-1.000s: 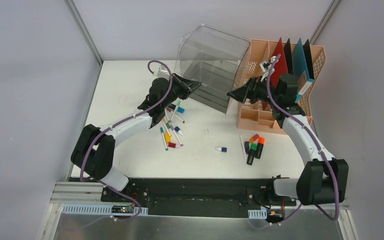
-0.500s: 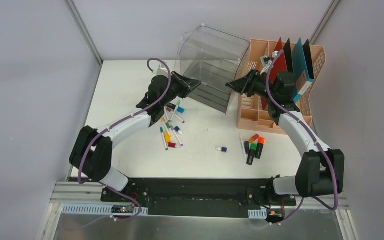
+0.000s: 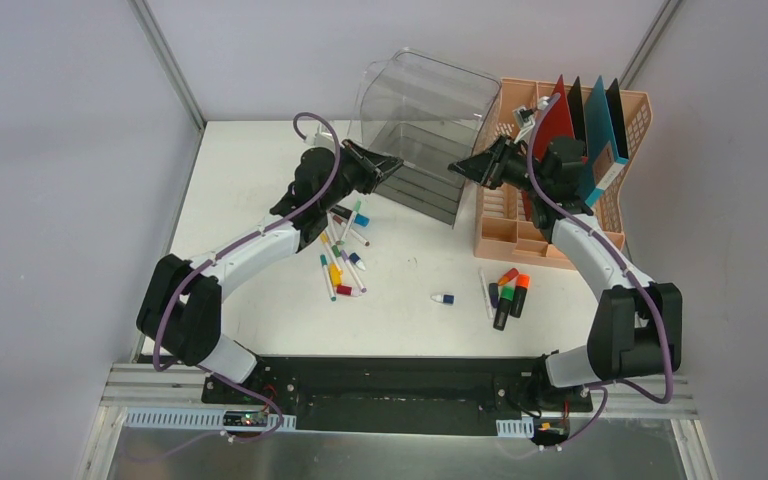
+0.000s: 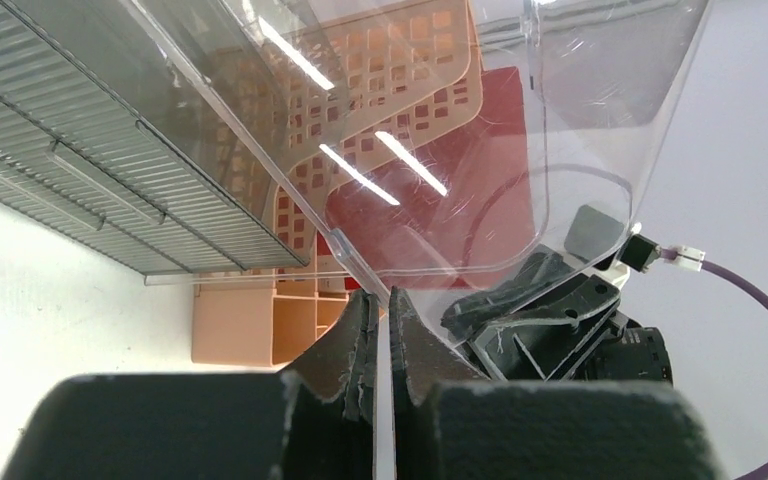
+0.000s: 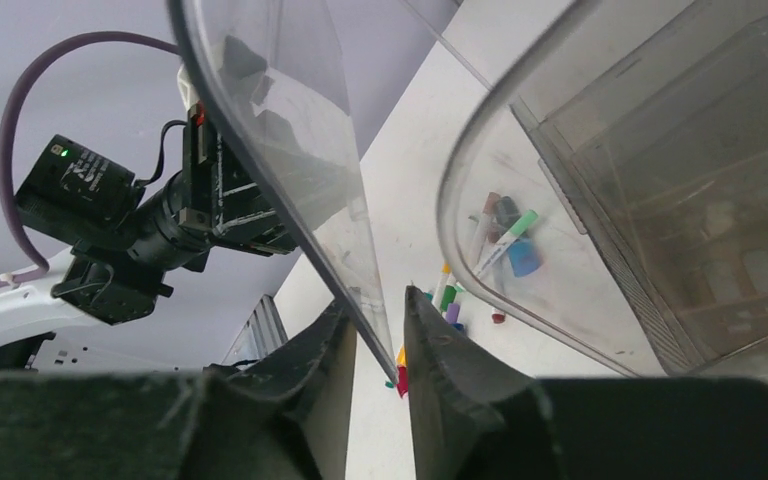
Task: Organize the desk
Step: Open the storage box at the center of the board, then pick up the stationery from the center of the board.
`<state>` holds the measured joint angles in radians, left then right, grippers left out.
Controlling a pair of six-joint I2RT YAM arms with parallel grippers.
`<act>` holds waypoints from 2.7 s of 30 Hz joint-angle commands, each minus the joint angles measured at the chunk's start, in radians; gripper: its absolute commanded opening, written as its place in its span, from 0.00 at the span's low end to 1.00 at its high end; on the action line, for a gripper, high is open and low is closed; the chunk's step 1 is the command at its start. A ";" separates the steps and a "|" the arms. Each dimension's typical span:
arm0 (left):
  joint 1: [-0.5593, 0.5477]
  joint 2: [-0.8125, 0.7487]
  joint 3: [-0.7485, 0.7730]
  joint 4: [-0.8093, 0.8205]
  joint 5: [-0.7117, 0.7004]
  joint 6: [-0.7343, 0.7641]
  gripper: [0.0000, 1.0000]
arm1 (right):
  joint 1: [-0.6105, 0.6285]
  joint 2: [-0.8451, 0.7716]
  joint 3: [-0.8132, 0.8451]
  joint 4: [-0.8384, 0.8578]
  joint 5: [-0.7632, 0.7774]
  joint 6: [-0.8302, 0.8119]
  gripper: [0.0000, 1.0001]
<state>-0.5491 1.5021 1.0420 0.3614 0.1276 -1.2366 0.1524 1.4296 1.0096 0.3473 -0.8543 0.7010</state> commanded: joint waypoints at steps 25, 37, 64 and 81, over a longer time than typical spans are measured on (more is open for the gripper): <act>0.026 -0.420 -0.273 -0.176 0.096 0.711 0.99 | -0.032 -0.089 0.018 0.126 -0.067 0.046 0.00; 0.226 -0.212 -0.186 -0.367 0.179 0.747 0.97 | -0.047 -0.094 -0.003 0.131 -0.084 0.044 0.00; 0.144 -0.129 -0.205 -0.337 0.345 0.800 0.80 | -0.059 -0.079 -0.016 0.134 -0.111 0.039 0.00; 0.175 0.153 0.119 -0.652 -0.194 0.402 0.56 | -0.060 -0.089 -0.025 0.139 -0.124 0.043 0.00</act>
<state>-0.3767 1.5940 1.0672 -0.2115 0.0326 -0.7132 0.1051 1.3846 0.9901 0.4526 -0.9554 0.7238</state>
